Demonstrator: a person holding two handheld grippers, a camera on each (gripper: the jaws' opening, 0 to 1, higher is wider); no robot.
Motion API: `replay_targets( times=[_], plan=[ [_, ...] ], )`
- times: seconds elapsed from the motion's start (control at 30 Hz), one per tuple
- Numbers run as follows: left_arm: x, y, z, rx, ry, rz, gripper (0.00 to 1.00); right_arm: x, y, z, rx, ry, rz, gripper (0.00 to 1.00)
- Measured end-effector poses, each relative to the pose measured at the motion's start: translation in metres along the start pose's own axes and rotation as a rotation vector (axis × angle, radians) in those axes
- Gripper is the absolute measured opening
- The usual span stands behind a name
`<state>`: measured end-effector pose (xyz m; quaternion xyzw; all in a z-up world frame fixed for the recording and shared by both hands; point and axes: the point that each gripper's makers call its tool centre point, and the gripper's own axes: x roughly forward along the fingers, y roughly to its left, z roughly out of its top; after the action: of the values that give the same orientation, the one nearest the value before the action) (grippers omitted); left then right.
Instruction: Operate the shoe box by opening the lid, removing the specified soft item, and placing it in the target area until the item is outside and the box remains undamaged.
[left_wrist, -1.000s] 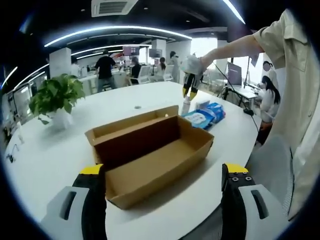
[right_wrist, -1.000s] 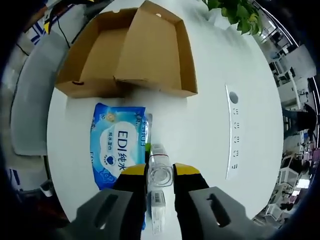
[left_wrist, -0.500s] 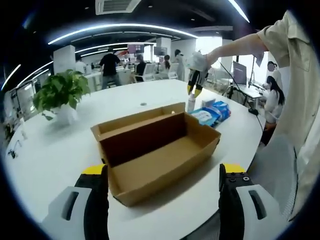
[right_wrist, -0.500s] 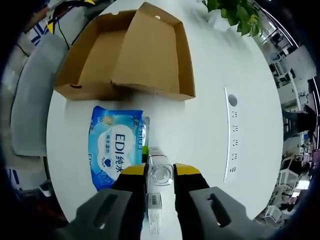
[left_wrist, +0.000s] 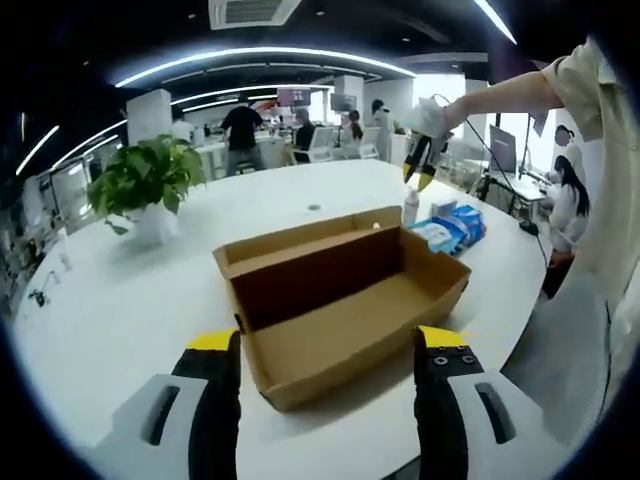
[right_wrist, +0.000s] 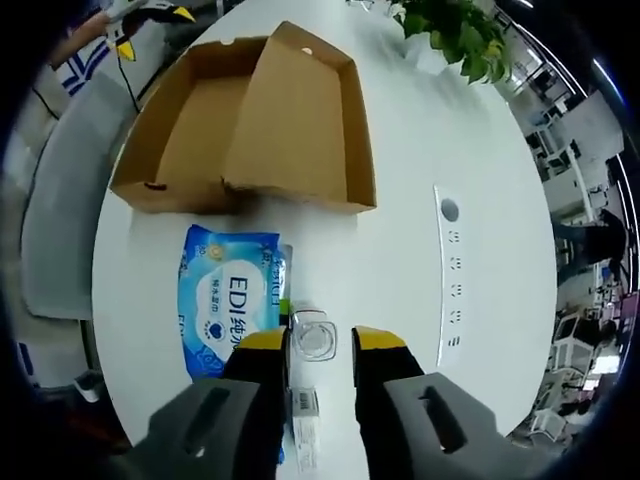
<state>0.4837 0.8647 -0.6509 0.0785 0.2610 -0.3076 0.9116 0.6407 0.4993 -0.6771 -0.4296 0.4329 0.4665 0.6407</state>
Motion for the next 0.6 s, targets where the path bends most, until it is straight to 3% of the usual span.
replay_targets(
  times=[0.23,0.6],
  plan=[
    [0.005,0.008,-0.009,0.019,0.032,0.029,0.65,-0.005,-0.003,0.019,0.057,-0.049,-0.038,0.22],
    [0.009,0.035,-0.022,-0.067,0.084,0.103,0.44,0.001,-0.008,0.052,0.251,-0.149,-0.084,0.21]
  ],
)
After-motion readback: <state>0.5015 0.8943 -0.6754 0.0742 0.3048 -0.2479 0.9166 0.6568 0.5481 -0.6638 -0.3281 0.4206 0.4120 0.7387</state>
